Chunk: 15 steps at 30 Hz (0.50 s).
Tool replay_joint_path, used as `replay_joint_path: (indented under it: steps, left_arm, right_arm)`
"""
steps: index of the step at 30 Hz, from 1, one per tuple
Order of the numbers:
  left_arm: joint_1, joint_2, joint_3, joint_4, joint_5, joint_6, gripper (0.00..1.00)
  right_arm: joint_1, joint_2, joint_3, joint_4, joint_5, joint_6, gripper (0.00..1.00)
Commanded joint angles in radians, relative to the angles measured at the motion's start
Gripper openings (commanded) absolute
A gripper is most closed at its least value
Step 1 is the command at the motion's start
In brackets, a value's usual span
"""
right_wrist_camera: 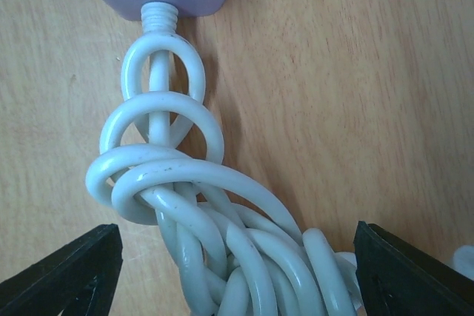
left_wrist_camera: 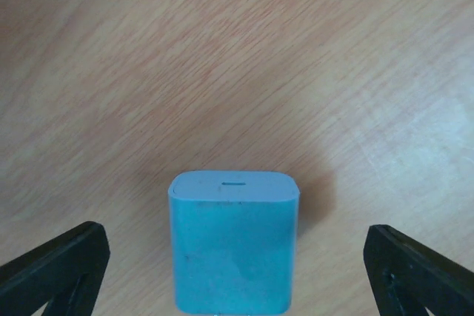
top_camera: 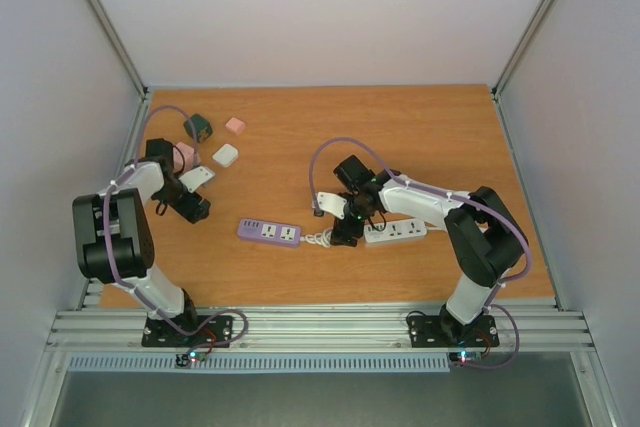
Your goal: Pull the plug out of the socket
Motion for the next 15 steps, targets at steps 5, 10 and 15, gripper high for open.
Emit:
replay_joint_path:
  steps: [5, 10, 15]
  left_arm:
    - [0.005, -0.168, 0.06, -0.05, 0.103, -0.038, 1.0]
    - [0.005, -0.27, 0.075, -0.074, 0.219, -0.103, 1.0]
    - [0.001, -0.372, 0.082, -0.088, 0.317, -0.168, 1.0]
  right_arm:
    - [0.012, 0.035, -0.036, 0.116, 0.098, -0.009, 0.73]
    - [-0.006, 0.051, -0.024, 0.156, 0.127, -0.003, 0.53]
    - [-0.065, 0.065, 0.009, 0.133, 0.101, -0.046, 0.44]
